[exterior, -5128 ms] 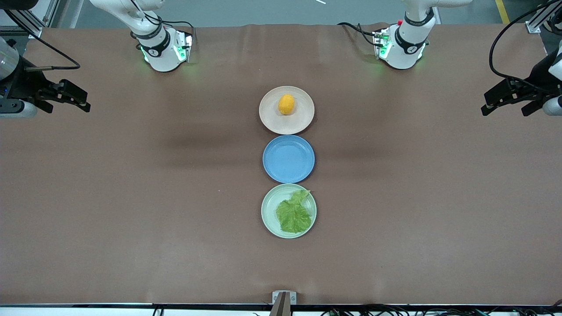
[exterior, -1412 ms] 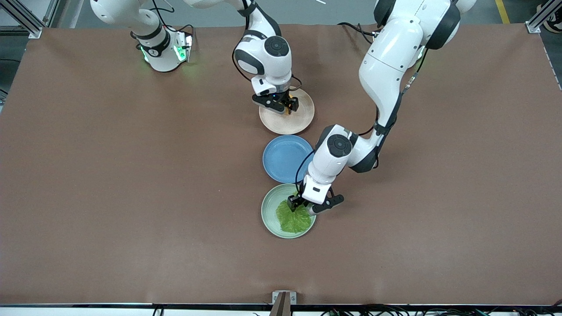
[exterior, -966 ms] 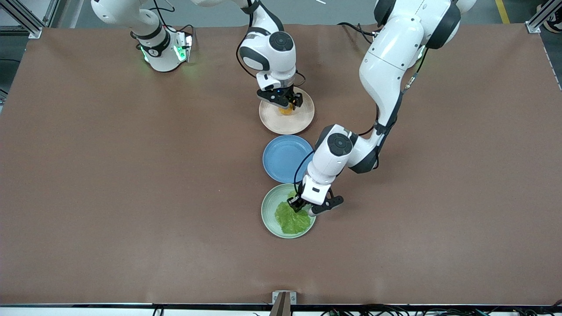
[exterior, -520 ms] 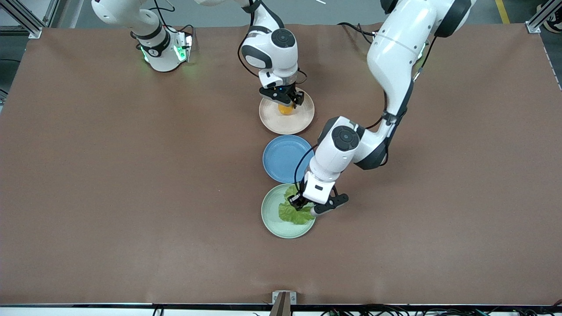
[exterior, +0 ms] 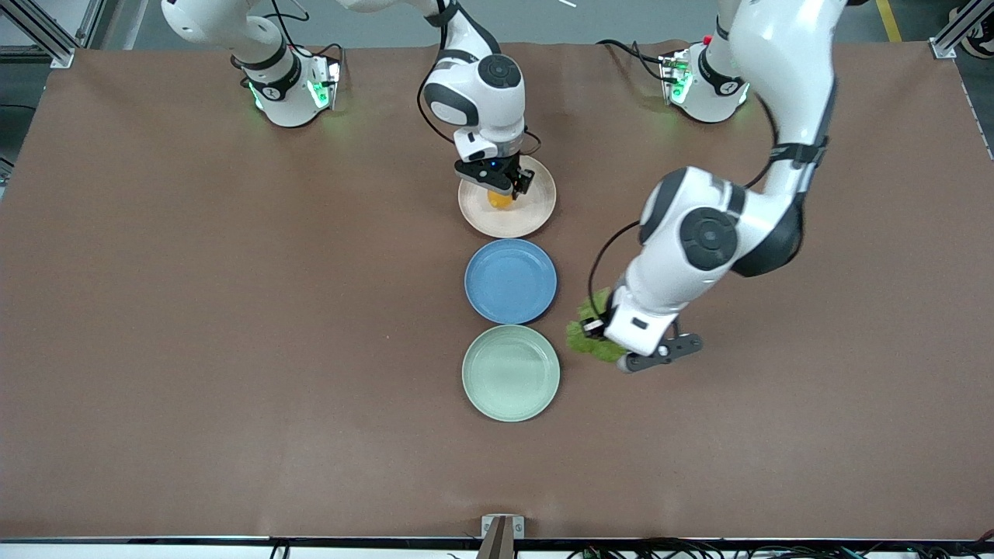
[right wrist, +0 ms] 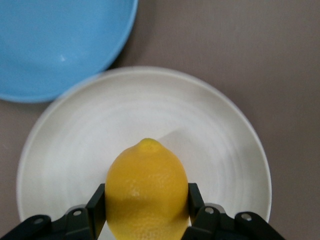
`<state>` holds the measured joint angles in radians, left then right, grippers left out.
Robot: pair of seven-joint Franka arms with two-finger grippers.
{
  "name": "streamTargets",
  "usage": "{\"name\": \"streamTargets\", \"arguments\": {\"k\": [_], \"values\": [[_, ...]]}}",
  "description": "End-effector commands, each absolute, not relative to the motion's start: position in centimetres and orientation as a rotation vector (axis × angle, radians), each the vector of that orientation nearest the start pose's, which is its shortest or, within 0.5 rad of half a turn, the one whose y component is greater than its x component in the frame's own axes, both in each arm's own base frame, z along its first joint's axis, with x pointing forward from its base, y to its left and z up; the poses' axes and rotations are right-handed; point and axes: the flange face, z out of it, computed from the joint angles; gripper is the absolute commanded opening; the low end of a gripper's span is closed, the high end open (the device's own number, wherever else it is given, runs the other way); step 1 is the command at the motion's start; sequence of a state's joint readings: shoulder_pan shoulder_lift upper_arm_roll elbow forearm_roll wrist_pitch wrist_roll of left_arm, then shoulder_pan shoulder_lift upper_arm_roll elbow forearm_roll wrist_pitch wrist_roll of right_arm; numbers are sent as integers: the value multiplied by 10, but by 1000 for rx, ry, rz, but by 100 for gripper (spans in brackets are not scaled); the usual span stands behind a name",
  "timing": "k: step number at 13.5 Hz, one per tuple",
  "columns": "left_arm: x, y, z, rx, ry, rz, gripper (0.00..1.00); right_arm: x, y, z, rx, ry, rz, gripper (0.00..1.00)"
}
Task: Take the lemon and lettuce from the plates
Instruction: 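Carry the lettuce off the plate while the right gripper carries the lemon away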
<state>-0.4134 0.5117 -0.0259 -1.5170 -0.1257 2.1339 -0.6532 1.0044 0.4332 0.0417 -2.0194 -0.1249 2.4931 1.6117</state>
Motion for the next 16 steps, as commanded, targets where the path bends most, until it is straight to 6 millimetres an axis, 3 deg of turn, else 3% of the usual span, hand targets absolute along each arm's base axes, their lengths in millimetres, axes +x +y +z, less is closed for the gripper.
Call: {"name": "streamTargets", "arguments": {"k": [1, 3, 5, 7, 10, 12, 16], "values": [[616, -253, 367, -3247, -333, 17, 0, 363, 475, 313, -3042, 660, -148, 0], [608, -225, 346, -3243, -276, 29, 0, 414, 423, 348, -3052, 600, -126, 0], [600, -200, 321, -3249, -258, -37, 0, 470, 347, 361, -3070, 463, -18, 0], [586, -177, 294, -3250, -209, -98, 0, 520, 259, 358, -3090, 313, 31, 0], [570, -148, 266, -3238, -130, -66, 1, 562, 154, 342, -3103, 145, 46, 1], [562, -130, 248, -3232, -70, -58, 3, 573, 114, 320, -3104, 115, 84, 1], [549, -114, 231, -3222, 24, 5, 9, 589, 60, 273, -3098, 24, 70, 2]]}}
